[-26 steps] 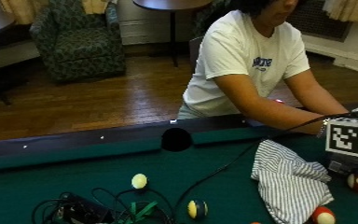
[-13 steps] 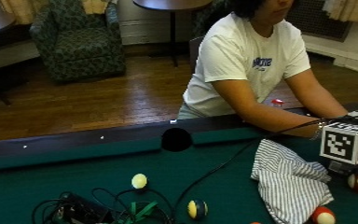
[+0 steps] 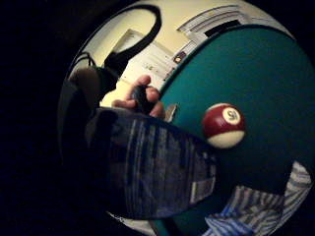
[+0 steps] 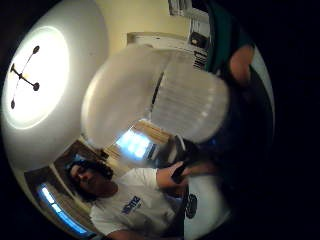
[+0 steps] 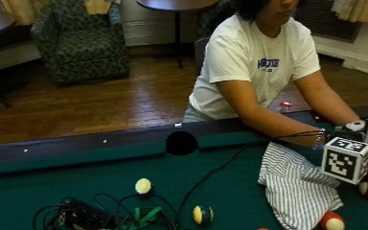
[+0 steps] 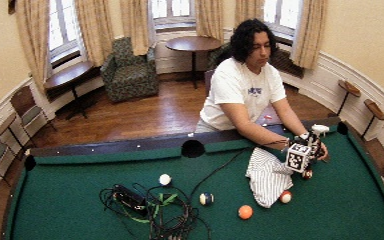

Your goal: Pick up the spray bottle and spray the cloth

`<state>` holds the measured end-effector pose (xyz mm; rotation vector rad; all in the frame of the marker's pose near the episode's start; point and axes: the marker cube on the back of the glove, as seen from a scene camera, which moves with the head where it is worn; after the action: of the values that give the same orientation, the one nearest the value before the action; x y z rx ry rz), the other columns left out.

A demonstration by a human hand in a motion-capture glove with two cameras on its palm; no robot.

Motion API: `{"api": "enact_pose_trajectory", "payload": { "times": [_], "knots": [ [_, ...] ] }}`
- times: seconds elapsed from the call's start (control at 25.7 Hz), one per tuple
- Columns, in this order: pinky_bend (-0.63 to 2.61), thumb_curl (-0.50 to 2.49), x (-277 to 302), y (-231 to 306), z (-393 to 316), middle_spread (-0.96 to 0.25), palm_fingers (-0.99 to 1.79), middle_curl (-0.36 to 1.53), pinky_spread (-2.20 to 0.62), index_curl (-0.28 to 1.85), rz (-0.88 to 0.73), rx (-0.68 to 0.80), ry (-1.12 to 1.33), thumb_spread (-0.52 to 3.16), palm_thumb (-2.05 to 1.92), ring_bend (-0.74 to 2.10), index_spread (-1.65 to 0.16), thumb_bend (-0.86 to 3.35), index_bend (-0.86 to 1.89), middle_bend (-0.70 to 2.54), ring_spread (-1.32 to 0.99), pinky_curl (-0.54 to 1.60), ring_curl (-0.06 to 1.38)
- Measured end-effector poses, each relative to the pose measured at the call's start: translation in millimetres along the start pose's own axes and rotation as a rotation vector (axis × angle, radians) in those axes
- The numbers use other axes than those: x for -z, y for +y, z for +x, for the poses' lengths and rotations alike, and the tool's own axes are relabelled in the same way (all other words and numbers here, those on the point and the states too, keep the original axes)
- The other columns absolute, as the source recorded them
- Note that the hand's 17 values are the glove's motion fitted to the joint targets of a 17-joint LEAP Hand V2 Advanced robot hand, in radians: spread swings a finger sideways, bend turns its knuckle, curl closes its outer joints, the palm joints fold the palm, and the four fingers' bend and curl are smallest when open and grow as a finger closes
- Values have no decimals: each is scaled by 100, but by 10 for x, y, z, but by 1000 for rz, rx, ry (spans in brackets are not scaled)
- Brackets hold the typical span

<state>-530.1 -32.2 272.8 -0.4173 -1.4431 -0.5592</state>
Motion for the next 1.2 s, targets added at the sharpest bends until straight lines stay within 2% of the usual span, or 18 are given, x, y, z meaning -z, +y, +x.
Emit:
{"api": "enact_pose_trajectory", "payload": {
  "times": [0.16, 0.35, 0.85, 1.2],
  "knots": [
    [22, 61, 246, 192, 6, -23, 87, 45, -4, 52, -42, -23, 86, 85, 68, 51, -35, -8, 10, 51, -21, 35, 38],
    [30, 55, 615, 389, -28, -21, 59, 40, 7, 47, -57, -27, 262, 86, 60, 38, -38, -7, 12, 35, -20, 37, 35],
    [29, 44, 1307, 1006, -539, -19, 37, 35, 19, 36, -223, 25, 920, 89, 46, 26, -43, -5, 13, 22, -17, 35, 30],
    [31, 40, 1572, 1137, -938, -16, 32, 34, 23, 31, -234, 6, 1070, 89, 42, 23, -45, -4, 14, 19, -14, 35, 29]
  ]
}}
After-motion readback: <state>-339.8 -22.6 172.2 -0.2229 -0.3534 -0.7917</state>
